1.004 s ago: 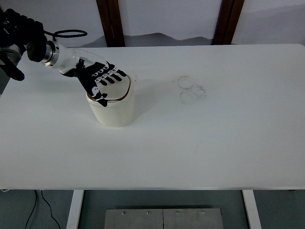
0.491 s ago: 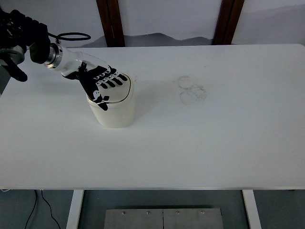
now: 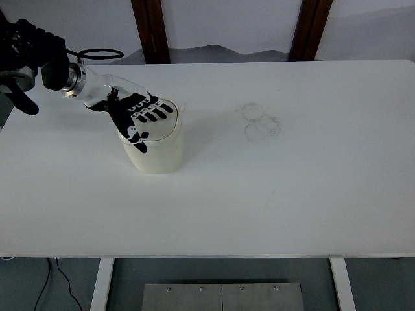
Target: Close trash bin
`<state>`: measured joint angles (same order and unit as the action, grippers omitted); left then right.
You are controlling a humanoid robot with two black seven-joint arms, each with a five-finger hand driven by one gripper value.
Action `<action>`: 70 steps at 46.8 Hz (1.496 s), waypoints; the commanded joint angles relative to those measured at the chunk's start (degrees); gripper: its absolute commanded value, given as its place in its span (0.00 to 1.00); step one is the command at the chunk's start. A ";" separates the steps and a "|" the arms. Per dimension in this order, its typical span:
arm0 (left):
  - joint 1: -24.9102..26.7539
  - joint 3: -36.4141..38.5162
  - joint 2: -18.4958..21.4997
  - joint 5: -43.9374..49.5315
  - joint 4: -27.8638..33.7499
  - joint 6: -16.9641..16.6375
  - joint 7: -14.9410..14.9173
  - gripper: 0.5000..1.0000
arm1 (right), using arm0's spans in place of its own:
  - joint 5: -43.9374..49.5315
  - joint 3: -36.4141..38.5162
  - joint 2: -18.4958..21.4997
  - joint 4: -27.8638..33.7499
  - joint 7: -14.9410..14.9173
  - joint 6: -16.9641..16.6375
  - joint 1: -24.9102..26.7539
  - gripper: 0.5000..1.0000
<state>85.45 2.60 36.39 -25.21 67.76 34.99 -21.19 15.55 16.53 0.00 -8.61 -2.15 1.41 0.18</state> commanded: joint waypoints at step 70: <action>-31.21 -36.78 -0.44 33.12 -32.95 -10.03 19.51 1.00 | 0.01 0.00 0.00 0.00 0.05 -0.01 0.00 0.99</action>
<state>55.78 -33.68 36.16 7.18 36.09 24.95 -3.14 15.56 16.53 0.00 -8.61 -2.14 1.41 0.19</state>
